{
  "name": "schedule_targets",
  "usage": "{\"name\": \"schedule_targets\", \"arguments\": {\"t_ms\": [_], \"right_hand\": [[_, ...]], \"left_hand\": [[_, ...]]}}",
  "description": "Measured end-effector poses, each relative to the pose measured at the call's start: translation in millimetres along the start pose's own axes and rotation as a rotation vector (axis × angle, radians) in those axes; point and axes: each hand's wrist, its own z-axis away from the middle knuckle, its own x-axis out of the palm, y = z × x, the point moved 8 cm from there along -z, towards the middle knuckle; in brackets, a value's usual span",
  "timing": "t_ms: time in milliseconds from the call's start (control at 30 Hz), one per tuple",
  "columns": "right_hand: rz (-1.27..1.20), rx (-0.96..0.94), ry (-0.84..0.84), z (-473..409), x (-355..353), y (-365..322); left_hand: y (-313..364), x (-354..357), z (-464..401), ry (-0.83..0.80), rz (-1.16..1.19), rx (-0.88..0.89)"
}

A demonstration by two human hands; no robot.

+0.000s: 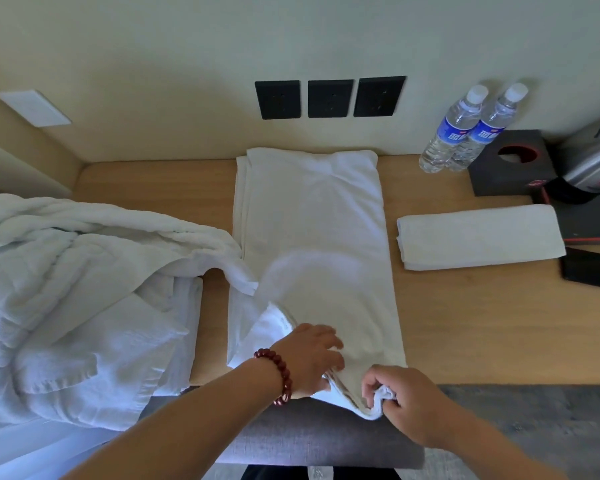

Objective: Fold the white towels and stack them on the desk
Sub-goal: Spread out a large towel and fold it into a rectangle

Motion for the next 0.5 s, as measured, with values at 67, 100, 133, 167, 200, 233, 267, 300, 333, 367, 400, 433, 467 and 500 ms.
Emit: {"name": "schedule_targets", "arguments": {"t_ms": [67, 100, 133, 167, 200, 233, 267, 300, 333, 367, 400, 433, 467, 500], "right_hand": [[-0.072, 0.033, 0.032, 1.1, 0.4, 12.3], [-0.113, 0.043, 0.055, 1.4, -0.6, 17.9], [-0.149, 0.048, 0.073, 2.0, -2.0, 21.7], [-0.179, 0.05, 0.088, 2.1, -3.5, 24.5], [-0.196, 0.05, 0.097, 2.0, -5.0, 25.9], [-0.199, 0.054, 0.105, 1.6, -6.4, 27.3], [-0.193, 0.059, 0.111, 1.1, -7.8, 28.2], [-0.177, 0.071, 0.119, -0.1, -8.4, 31.6], [-0.153, 0.084, 0.127, -1.2, -9.2, 34.9], [-0.129, 0.098, 0.136, -2.7, -9.6, 39.7], [-0.109, 0.11, 0.14, -4.1, -9.6, 43.4], [-0.102, 0.124, 0.146, -6.0, -9.2, 47.4], [-0.095, 0.142, 0.153, -7.6, -9.1, 51.0], [-0.089, 0.161, 0.164, -9.3, -9.6, 53.3]], "left_hand": [[7.9, 5.0, 1.8, -0.063, -0.065, 0.036], [11.0, 7.4, 3.4, -0.078, -0.108, 0.044], [12.3, 9.7, 5.4, -0.087, -0.146, 0.038], [11.4, 10.8, 7.2, -0.09, -0.168, 0.014], [8.3, 11.5, 9.1, -0.096, -0.167, -0.027], [3.7, 12.9, 11.1, -0.113, -0.148, -0.076], [-1.6, 15.0, 13.8, -0.145, -0.123, -0.124], [-6.3, 18.1, 16.9, -0.182, -0.104, -0.161], [-9.7, 20.5, 20.4, -0.204, -0.097, -0.181], [-12.5, 22.5, 23.9, -0.213, -0.097, -0.192], [-14.9, 23.6, 28.1, -0.215, -0.1, -0.2], [-17.6, 23.3, 32.6, -0.213, -0.1, -0.214], [-22.0, 23.0, 37.6, -0.214, -0.094, -0.237], [-27.4, 22.6, 42.6, -0.226, -0.086, -0.269]]}}
